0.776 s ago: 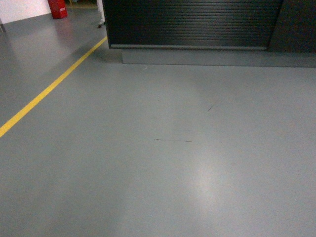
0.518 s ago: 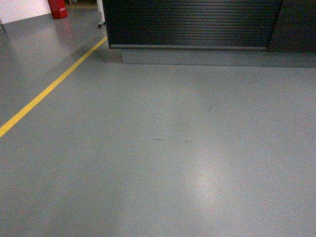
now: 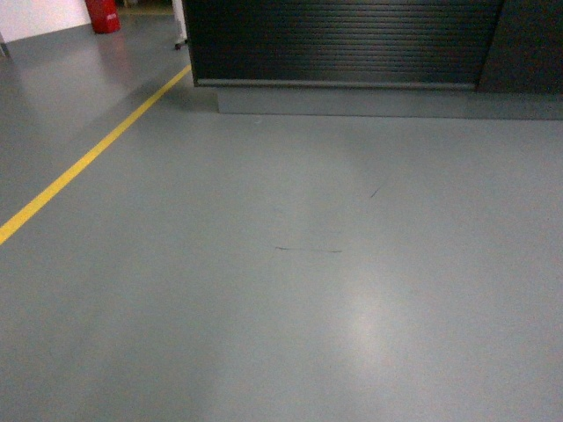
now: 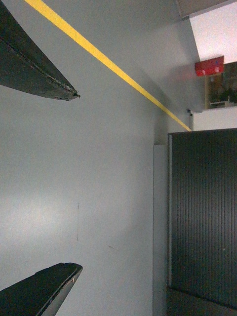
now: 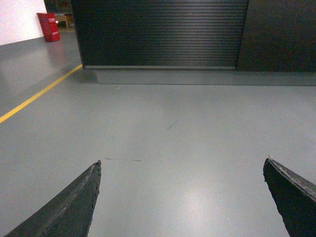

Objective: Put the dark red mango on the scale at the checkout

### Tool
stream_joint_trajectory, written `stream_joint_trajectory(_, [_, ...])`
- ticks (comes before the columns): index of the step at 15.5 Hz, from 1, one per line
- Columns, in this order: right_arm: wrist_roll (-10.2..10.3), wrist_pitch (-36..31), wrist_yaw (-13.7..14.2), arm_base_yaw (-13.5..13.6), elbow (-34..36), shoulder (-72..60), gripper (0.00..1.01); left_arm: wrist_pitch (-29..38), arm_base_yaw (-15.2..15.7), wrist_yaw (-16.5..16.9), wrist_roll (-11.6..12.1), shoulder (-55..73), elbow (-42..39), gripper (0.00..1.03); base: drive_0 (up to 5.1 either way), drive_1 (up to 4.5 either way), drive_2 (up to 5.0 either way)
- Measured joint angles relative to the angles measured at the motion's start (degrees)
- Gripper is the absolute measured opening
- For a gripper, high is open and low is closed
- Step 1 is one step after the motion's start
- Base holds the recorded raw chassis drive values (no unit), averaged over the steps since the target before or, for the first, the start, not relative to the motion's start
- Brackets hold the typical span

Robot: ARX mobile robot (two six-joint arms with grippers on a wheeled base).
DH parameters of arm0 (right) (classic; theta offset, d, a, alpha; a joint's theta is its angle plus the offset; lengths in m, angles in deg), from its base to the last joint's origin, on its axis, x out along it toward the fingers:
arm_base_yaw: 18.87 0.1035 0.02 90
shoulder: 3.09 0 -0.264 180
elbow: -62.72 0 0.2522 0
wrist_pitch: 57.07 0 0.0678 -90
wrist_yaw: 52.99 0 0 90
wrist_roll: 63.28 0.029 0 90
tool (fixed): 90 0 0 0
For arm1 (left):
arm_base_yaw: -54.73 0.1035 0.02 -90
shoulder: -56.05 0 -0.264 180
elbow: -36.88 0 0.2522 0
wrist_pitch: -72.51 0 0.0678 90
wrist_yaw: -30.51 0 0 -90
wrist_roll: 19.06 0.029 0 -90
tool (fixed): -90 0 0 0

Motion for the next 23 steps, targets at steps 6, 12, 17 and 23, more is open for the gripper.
stream_joint_trajectory(6, [0.00, 0.00, 0.00, 0.00, 0.00, 0.00, 0.98, 0.00, 0.00, 0.00, 0.00, 0.00, 0.00, 0.98, 0.0, 0.00, 0.0])
stream_joint_trajectory(12, [0.00, -0.02, 0.00, 0.00, 0.00, 0.00, 0.98, 0.04, 0.00, 0.00, 0.00, 0.00, 0.00, 0.98, 0.0, 3.47, -3.4])
stream_joint_trajectory(17, [0.00, 0.02, 0.00, 0.00, 0.00, 0.00, 0.98, 0.07, 0.00, 0.02, 0.00, 0.00, 0.00, 0.98, 0.0, 4.35, -4.3])
stream_joint_trajectory(23, [0.00, 0.04, 0.00, 0.00, 0.00, 0.00, 0.98, 0.07, 0.00, 0.00, 0.00, 0.00, 0.00, 0.98, 0.0, 4.33, -4.3])
